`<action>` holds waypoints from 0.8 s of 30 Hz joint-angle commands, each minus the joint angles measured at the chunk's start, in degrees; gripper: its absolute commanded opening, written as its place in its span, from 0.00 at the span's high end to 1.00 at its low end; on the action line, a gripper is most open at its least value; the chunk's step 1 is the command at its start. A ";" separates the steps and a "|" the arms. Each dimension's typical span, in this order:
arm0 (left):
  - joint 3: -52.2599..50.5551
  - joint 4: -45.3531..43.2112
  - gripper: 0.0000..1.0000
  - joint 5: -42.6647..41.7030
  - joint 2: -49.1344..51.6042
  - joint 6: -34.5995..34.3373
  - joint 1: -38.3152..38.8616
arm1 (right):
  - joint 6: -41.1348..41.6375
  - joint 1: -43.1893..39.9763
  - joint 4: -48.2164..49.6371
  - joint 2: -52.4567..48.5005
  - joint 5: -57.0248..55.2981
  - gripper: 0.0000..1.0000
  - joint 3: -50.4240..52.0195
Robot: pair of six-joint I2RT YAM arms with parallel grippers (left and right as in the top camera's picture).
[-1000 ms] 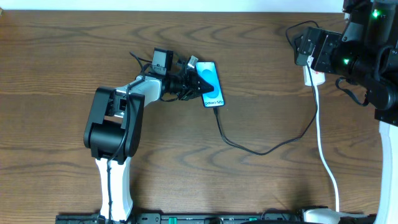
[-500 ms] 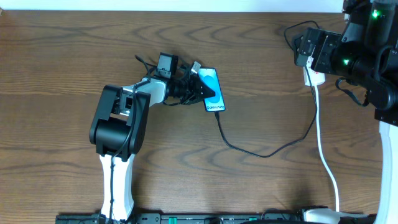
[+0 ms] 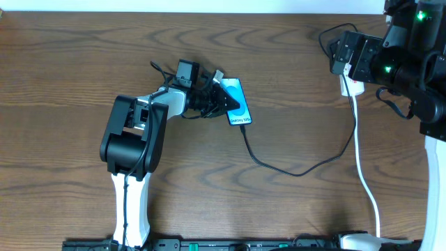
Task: Plug charger to phone and switch on socket
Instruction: 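Lower the phone flat onto the table center with the left gripper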
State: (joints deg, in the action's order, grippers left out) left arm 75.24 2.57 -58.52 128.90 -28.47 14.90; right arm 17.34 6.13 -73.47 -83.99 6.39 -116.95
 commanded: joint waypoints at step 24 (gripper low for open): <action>0.83 4.28 0.71 2.73 0.15 0.76 -0.15 | -0.68 -0.04 -0.48 -0.04 0.13 0.01 -0.24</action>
State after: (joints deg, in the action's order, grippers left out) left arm 76.14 5.56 -58.98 128.79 -28.42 14.90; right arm 17.34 6.13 -73.71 -83.99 6.39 -116.95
